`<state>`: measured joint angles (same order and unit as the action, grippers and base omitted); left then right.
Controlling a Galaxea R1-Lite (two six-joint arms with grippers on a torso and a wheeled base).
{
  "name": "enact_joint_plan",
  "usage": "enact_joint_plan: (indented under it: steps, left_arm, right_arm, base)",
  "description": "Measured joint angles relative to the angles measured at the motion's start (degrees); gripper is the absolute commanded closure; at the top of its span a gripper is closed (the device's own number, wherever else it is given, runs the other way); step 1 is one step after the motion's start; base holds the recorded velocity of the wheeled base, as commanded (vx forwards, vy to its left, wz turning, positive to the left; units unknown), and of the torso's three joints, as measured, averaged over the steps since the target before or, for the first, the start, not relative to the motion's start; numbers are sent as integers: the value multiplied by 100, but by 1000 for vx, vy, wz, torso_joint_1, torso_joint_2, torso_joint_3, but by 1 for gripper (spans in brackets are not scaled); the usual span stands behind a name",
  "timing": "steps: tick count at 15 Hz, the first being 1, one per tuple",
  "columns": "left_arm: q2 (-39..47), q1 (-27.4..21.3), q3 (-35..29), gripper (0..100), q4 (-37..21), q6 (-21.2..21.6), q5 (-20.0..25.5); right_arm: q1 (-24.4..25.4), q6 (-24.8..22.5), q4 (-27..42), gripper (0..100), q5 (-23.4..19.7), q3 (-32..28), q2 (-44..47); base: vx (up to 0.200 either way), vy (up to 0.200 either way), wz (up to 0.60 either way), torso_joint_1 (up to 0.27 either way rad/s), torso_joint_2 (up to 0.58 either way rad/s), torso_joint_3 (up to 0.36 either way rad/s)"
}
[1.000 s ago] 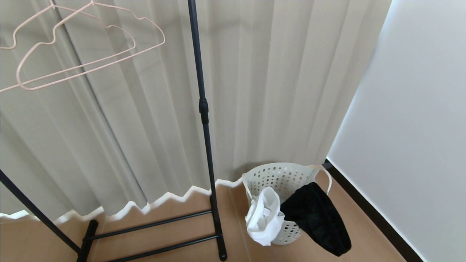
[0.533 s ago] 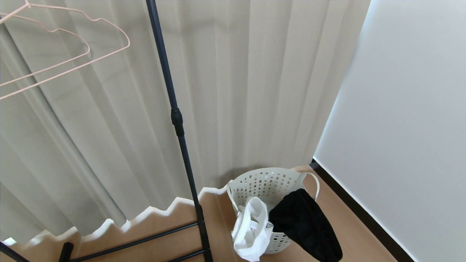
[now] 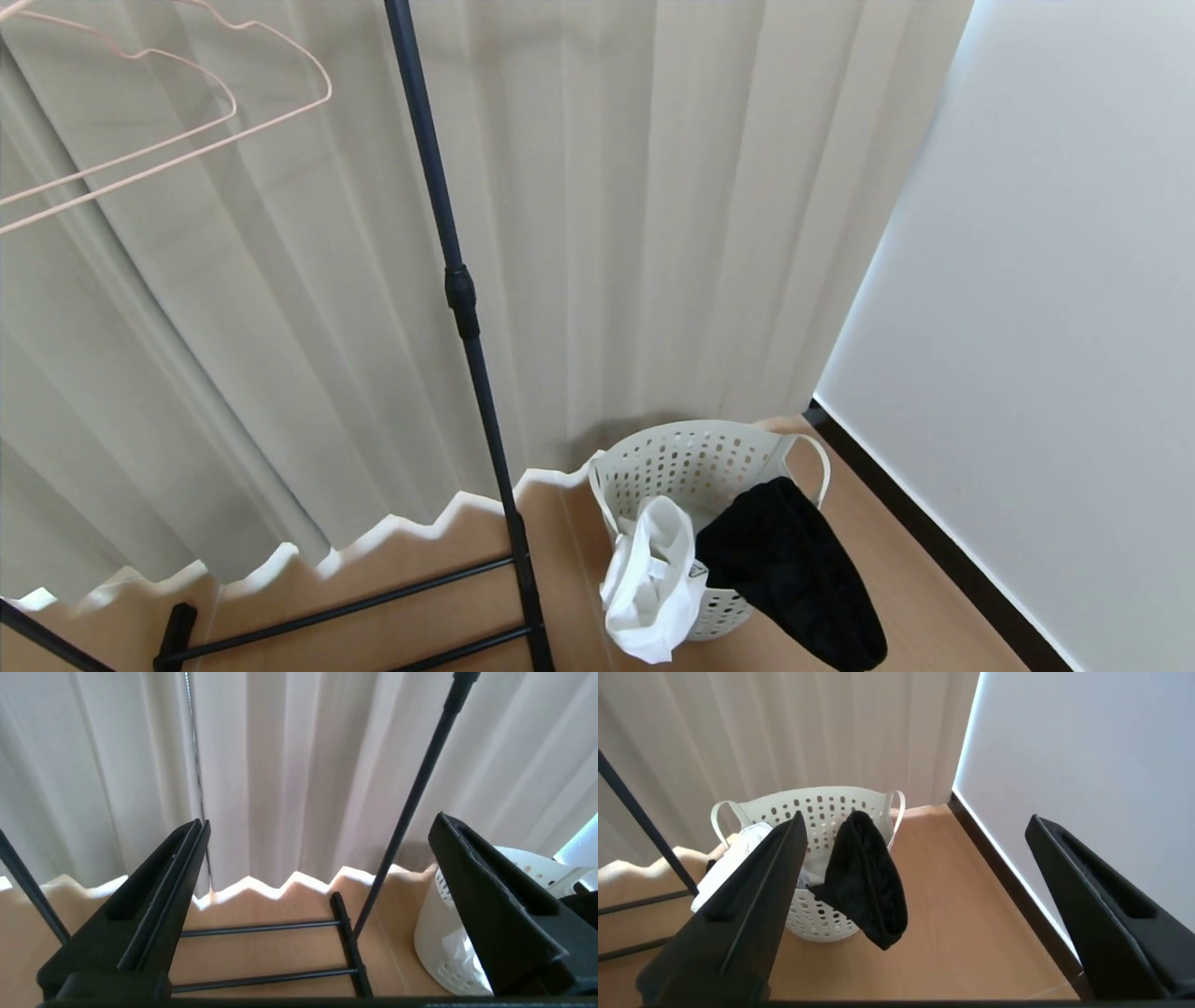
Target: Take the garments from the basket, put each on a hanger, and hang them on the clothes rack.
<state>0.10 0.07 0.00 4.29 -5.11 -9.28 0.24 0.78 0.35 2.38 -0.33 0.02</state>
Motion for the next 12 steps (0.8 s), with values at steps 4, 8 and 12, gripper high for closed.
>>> enact_joint_plan:
  steps: [4, 8, 12]
  left_arm:
    - [0, 0, 0, 0, 0, -6, -2]
    - [0, 0, 0, 0, 0, -4, 0]
    - [0, 0, 0, 0, -2, -4, 6]
  right_arm:
    - [2, 1, 0, 0, -2, 2, 0]
    - [0, 1, 0, 0, 0, -2, 0]
    - [0, -10, 0, 0, 0, 6, 0]
  base:
    - [0, 0, 0, 2, 4, -194]
    - [0, 0, 0, 5, 2, -199]
    - [0, 0, 0, 4, 2, -195]
